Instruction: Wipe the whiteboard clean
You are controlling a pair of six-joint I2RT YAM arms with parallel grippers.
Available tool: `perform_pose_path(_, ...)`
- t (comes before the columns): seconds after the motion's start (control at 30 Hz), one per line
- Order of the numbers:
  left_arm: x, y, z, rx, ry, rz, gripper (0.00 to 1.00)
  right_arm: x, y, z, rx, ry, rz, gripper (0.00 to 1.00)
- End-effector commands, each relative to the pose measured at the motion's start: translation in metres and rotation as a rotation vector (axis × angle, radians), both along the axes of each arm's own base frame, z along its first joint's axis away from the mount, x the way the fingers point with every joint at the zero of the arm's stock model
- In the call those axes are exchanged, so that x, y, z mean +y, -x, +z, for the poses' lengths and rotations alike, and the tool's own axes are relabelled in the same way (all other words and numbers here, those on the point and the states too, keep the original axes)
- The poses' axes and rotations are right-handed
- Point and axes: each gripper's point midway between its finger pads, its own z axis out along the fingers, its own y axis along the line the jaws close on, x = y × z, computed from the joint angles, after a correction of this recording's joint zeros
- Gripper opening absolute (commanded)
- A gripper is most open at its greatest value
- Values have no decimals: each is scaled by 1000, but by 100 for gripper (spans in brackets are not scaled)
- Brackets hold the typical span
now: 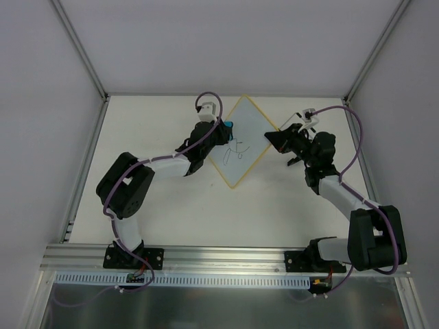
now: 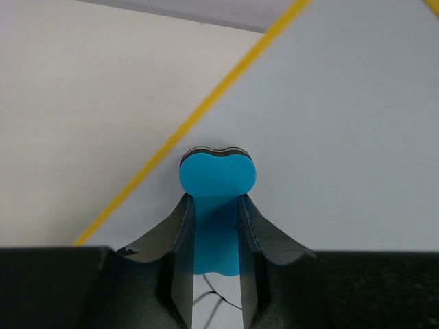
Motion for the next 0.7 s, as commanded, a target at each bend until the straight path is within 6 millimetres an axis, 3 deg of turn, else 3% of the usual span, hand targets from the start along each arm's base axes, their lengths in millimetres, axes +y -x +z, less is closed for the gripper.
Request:
perform_pose_path(0.0,-74,62,-13,47,39,-240,0,33,31,19,-170,71,234,0)
perform_pose_path(0.2,-111,116,-22,75,59,-302,0,32,31,18,-166,72,231,0)
perform_pose_path(0.37,-108,118,-31,99,68,-252,0,33,31,15,-158,72,236,0)
perform_pose_path(0.53,-74,95,-53,147,60,-117,0,33,33,14,-157,71,241,0)
perform_pose_path(0.67,-27,68,-82,230,76,6,0,34,36,11,-153,73,253,0)
